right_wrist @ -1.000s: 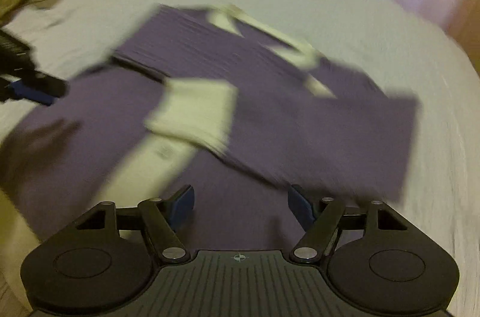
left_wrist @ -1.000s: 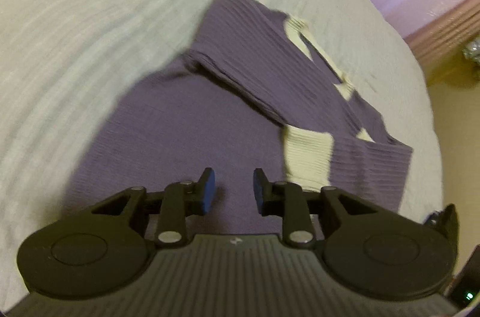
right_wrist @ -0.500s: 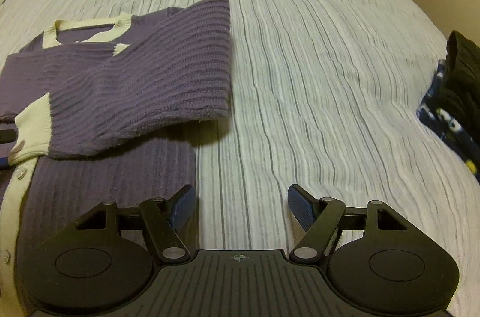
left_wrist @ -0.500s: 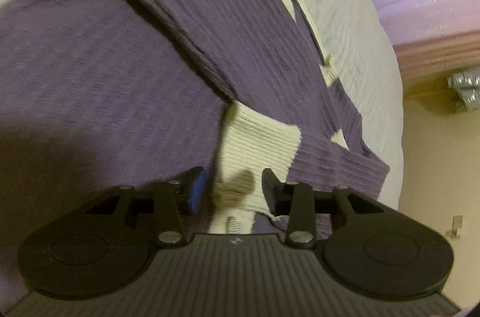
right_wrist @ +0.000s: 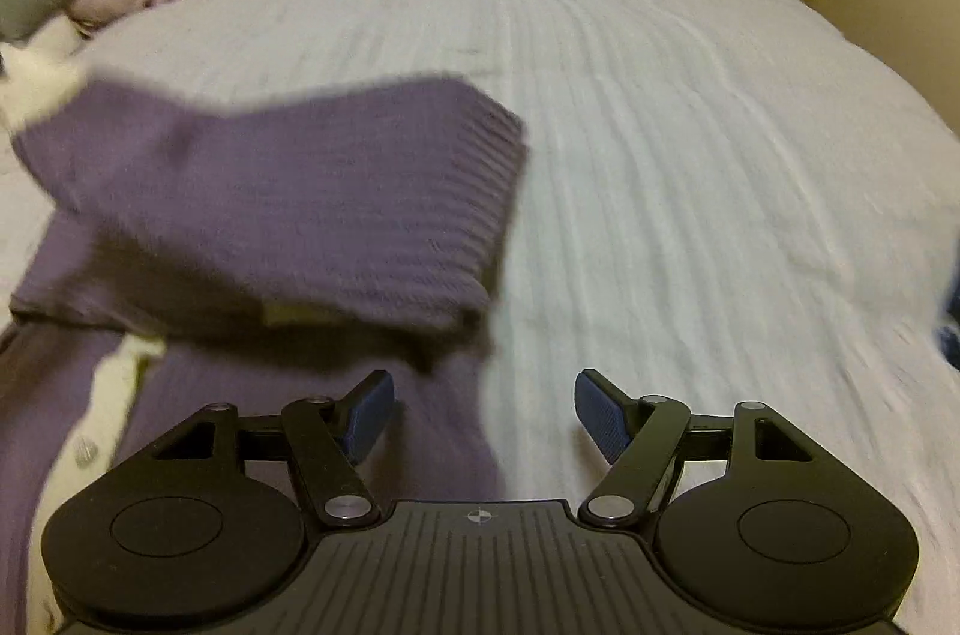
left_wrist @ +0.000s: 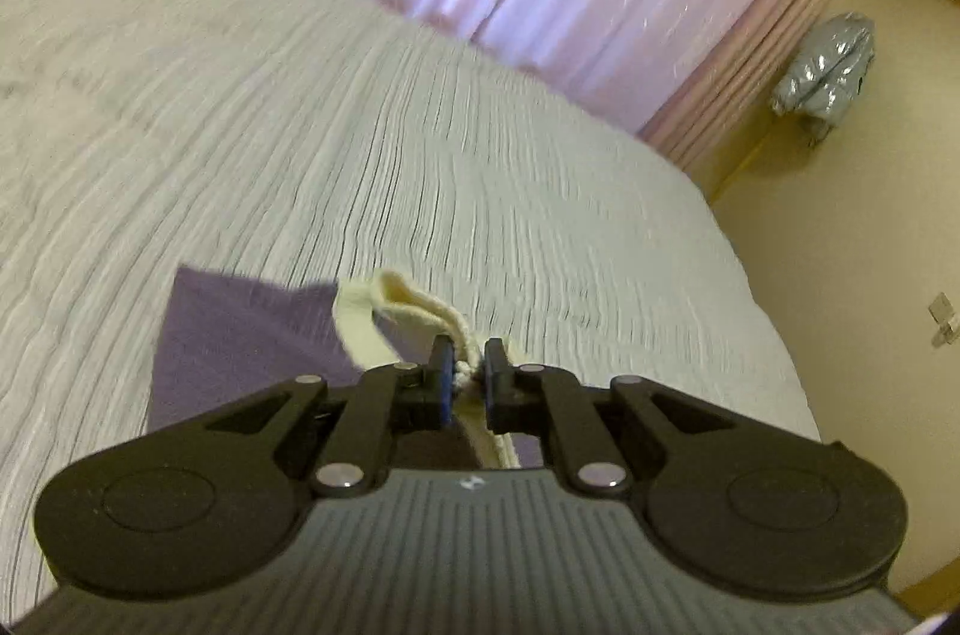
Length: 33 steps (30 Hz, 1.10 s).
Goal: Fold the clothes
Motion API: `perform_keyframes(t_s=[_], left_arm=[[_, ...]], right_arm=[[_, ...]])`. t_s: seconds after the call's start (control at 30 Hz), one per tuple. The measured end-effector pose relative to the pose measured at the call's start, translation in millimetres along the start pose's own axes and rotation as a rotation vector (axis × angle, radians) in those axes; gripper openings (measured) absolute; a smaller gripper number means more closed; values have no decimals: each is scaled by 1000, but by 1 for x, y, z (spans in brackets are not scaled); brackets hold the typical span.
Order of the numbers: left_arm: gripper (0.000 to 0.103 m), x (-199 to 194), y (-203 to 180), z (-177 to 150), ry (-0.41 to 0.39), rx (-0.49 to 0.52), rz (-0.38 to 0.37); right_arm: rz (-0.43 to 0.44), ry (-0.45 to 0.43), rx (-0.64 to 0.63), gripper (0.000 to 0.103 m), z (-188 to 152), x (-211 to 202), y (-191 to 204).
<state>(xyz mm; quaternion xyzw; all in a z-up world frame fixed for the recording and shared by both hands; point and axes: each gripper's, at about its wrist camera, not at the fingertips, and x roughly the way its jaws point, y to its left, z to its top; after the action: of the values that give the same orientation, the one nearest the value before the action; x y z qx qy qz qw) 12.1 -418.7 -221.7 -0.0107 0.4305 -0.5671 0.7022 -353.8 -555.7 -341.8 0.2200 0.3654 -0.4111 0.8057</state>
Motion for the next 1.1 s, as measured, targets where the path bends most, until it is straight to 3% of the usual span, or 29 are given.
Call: perform_keyframes(t_s=[0.07, 0.2, 0.3, 0.37, 0.4, 0.5, 0.63, 0.73, 0.8, 0.87, 0.97, 1.1], left_arm=[[7, 3, 0, -4, 4, 25, 22], [7, -12, 12, 1, -101, -1, 40], [7, -17, 18, 15, -155, 16, 61], [7, -15, 19, 20, -152, 41, 69], [7, -13, 19, 19, -144, 64, 77], [7, 8, 31, -3, -49, 115, 147], [8, 45, 70, -50, 153, 66, 286], [7, 47, 84, -62, 165, 23, 332], [7, 40, 79, -58, 120, 39, 370], [7, 27, 72, -48, 60, 41, 367], [10, 16, 66, -37, 20, -10, 305], [10, 37, 62, -38, 75, 6, 224]], right_arm=[[-18, -7, -27, 71, 4, 12, 5], [-70, -18, -63, 70, 10, 30, 5], [-56, -12, -37, 67, 15, 39, -3], [-52, -32, -52, 50, 16, 39, -2], [-55, -45, -61, 43, 15, 38, -2], [-91, -78, -63, 42, 11, 33, -1], [-105, 49, 0, 42, -2, 40, -14], [-76, 60, -48, 42, -5, 33, -17], [-56, 46, -66, 42, -2, 23, -20], [-40, 24, -67, 42, 2, 12, -23], [2, -29, -35, 42, 14, 0, -24], [79, -98, 11, 42, 35, 2, -16]])
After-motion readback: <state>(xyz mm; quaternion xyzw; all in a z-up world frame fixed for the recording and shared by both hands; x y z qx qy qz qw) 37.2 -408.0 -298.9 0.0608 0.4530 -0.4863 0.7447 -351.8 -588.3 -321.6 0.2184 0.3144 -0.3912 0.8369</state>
